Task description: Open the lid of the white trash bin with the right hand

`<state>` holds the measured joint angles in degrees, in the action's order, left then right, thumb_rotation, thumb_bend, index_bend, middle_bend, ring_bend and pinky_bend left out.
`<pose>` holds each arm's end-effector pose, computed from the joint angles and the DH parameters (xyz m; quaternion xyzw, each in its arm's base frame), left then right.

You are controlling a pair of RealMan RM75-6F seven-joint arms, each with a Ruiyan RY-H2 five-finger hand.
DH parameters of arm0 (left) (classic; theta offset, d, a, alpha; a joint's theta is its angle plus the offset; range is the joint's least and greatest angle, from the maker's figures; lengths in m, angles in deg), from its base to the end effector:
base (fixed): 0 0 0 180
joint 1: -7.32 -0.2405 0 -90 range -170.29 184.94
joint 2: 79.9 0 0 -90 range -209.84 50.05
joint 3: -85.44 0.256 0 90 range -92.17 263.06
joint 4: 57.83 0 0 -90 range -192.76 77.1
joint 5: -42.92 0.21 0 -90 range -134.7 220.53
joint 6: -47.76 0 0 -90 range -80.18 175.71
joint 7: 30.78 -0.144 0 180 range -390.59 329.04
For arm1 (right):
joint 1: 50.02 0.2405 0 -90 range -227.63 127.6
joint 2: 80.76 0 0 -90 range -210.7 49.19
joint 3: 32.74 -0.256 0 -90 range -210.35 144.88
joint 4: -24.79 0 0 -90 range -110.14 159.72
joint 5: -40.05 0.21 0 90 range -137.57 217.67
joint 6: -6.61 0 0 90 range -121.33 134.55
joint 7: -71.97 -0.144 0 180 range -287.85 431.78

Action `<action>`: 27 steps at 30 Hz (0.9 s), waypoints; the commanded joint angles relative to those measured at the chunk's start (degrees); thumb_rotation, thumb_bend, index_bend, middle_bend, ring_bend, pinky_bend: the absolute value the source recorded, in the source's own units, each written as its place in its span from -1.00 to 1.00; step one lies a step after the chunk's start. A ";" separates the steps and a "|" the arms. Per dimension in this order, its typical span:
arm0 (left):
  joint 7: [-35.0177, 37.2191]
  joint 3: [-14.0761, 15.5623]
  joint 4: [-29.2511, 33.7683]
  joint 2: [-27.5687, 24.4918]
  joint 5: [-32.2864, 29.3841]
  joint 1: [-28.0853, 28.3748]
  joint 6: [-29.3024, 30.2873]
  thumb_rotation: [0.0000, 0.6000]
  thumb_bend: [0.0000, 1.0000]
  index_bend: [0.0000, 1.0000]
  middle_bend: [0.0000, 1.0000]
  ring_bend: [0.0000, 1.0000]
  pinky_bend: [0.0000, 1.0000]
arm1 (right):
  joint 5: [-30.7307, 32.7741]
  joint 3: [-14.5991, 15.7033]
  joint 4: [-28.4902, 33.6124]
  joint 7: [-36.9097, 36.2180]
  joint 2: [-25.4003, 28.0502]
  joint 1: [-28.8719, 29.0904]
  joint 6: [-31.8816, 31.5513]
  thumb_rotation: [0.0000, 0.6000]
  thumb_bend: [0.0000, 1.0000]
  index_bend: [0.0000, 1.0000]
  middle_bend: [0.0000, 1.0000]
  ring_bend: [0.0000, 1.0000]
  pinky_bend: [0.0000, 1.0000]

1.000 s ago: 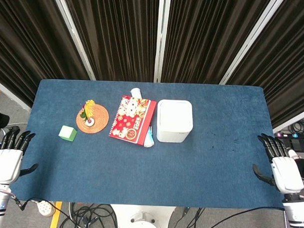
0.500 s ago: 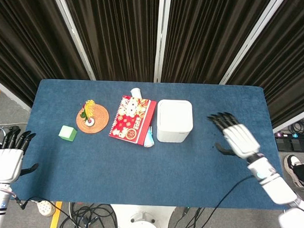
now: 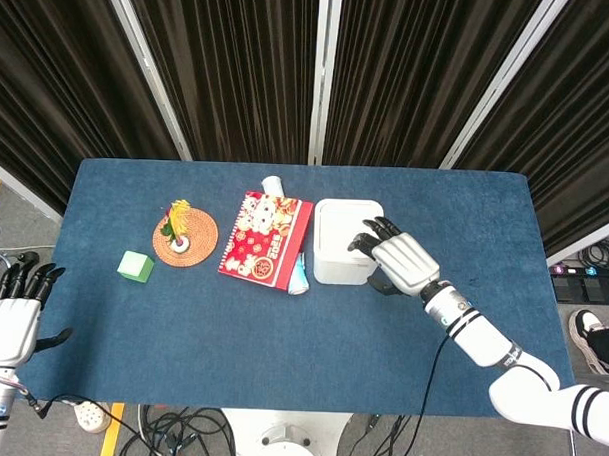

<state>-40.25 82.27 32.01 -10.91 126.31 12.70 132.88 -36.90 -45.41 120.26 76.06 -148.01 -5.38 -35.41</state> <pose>-0.3157 0.1850 0.1387 -0.6044 -0.3579 -0.3476 0.6211 -0.1286 -0.3537 0.0694 0.8034 -0.3351 0.3576 0.3381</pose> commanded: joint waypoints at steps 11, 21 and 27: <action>1.33 0.31 -0.90 -0.03 0.34 -0.99 1.36 1.00 -1.00 -0.71 -0.77 -0.95 -0.96 | -0.21 0.55 2.45 1.49 0.36 -2.41 -9.35 1.00 -0.40 -0.54 -0.62 -1.00 -1.00; 1.44 0.26 -0.69 -0.12 1.26 -0.75 1.58 1.00 -1.00 -0.71 -0.77 -0.96 -0.96 | -2.50 3.99 5.08 -0.53 6.81 -14.98 -25.86 1.00 -0.40 -0.82 -0.82 -1.00 -1.00; 1.20 0.16 -0.38 -0.25 1.61 -0.46 1.45 1.00 -1.00 -0.71 -0.77 -0.96 -0.96 | -5.72 9.88 3.67 -3.55 6.72 -25.32 -36.23 1.00 -0.40 -0.89 -0.86 -1.00 -1.00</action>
<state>-39.05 82.43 31.62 -11.15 127.91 12.23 134.34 -40.83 -38.27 124.51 74.20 -141.55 -26.87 -67.80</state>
